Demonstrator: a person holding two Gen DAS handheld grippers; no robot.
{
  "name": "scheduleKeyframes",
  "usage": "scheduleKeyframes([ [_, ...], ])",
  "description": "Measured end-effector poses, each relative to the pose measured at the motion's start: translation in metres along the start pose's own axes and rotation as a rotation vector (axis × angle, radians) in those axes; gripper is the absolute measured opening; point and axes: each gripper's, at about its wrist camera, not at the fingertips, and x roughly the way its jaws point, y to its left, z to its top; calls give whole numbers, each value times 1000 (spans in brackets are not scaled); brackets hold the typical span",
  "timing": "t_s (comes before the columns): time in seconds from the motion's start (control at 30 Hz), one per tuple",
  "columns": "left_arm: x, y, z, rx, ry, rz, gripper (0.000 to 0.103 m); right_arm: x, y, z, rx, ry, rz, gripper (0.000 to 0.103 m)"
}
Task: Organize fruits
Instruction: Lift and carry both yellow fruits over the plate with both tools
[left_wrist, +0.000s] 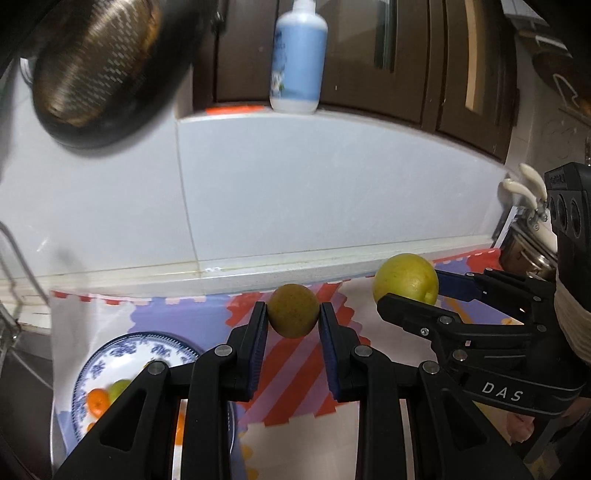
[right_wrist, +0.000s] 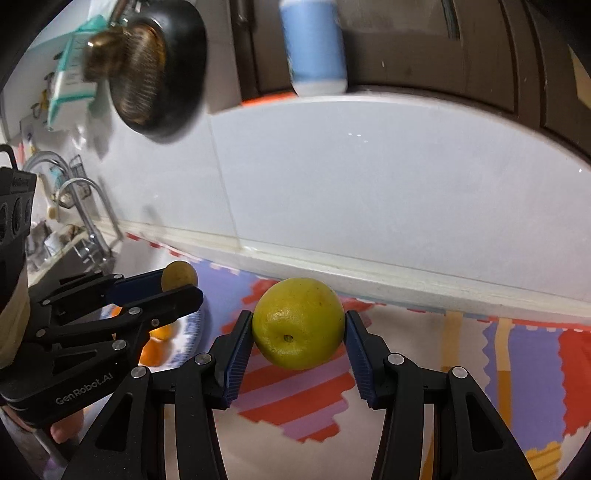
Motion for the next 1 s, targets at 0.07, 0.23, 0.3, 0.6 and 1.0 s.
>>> scheduleKeyframes([
  [0.07, -14, 0, -2, -6, -10, 5, 28, -12, 9, 1, -6, -17, 4, 50],
  [0.23, -48, 4, -7, -18, -46, 25, 28, -35, 28, -1, -23, -46, 23, 50],
  [0.3, -60, 8, -10, -25, -59, 33, 28, -44, 37, -4, -31, -54, 34, 50],
  [0.6, -106, 33, -17, -40, -98, 68, 28, -53, 85, -5, -61, -78, 85, 50],
  [1.0, -126, 101, -21, -23, -103, 127, 28, -37, 146, 7, -80, -94, 82, 50],
])
